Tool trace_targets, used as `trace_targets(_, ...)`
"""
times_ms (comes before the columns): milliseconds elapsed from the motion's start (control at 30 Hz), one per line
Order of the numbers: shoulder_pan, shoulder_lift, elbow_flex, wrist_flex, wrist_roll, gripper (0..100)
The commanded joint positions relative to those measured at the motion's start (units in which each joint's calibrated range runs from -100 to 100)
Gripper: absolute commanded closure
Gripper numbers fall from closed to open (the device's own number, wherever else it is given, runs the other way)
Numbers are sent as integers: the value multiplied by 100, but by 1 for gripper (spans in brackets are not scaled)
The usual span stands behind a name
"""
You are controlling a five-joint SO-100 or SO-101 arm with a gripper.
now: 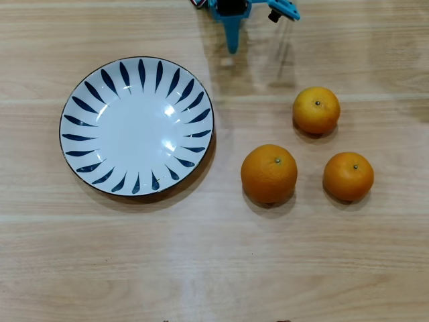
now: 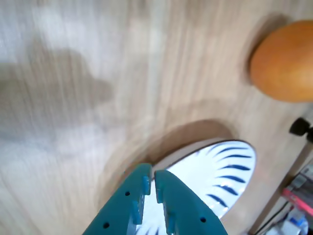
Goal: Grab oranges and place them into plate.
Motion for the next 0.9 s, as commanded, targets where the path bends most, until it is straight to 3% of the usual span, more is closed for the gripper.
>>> trace_targets(0,-366,1314,-2425,902,-1,98)
trace_targets(100,-632,1990,-3711,1985,-189,98)
trace_targets(200,-906,2726,-5141,2973,-738,98)
trace_targets(267,-1092,3072,-5675,3119,-968,98)
trace_targets(533,-1568,4272,-6563,3102,-1789,98)
trace_targets(767,-1753,4695,-6255,2328,-1851,98)
trace_targets(867,-1818,4687,-5938,1873,-1851,93)
